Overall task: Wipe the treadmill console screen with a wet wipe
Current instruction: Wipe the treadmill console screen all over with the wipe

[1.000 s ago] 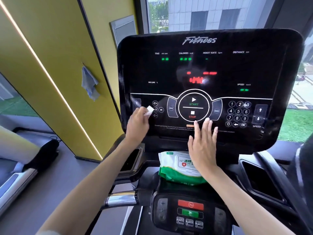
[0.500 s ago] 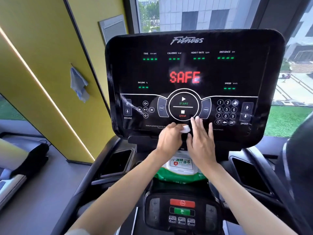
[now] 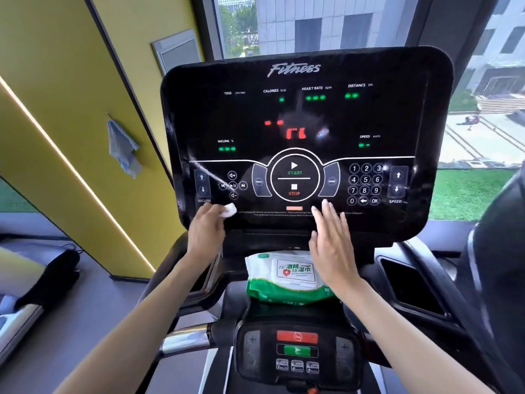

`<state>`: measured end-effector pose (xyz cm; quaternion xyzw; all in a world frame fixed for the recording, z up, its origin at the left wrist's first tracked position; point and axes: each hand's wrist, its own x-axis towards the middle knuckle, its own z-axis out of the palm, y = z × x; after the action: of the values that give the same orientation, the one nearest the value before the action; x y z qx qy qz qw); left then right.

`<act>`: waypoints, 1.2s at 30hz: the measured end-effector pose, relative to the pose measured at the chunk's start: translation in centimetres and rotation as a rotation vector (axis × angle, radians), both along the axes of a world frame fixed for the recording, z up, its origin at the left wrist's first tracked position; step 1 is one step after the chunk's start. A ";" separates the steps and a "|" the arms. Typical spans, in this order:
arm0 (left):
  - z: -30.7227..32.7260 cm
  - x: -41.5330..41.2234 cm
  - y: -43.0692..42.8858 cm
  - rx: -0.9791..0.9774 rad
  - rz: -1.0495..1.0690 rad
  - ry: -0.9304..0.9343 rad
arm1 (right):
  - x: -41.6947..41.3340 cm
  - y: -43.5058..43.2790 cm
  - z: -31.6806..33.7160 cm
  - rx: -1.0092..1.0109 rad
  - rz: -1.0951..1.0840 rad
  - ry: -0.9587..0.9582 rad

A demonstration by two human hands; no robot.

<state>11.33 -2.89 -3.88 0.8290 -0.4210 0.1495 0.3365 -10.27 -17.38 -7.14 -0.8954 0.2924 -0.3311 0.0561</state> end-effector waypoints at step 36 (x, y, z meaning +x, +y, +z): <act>-0.6 1.2 1.8 0.102 -0.146 -0.070 | 6.2 3.3 -1.2 -0.231 0.184 0.021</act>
<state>12.51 -1.12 -4.52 0.8062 -0.4991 0.1320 0.2890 -4.04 -14.03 -8.34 -0.9224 0.1695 -0.3466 -0.0204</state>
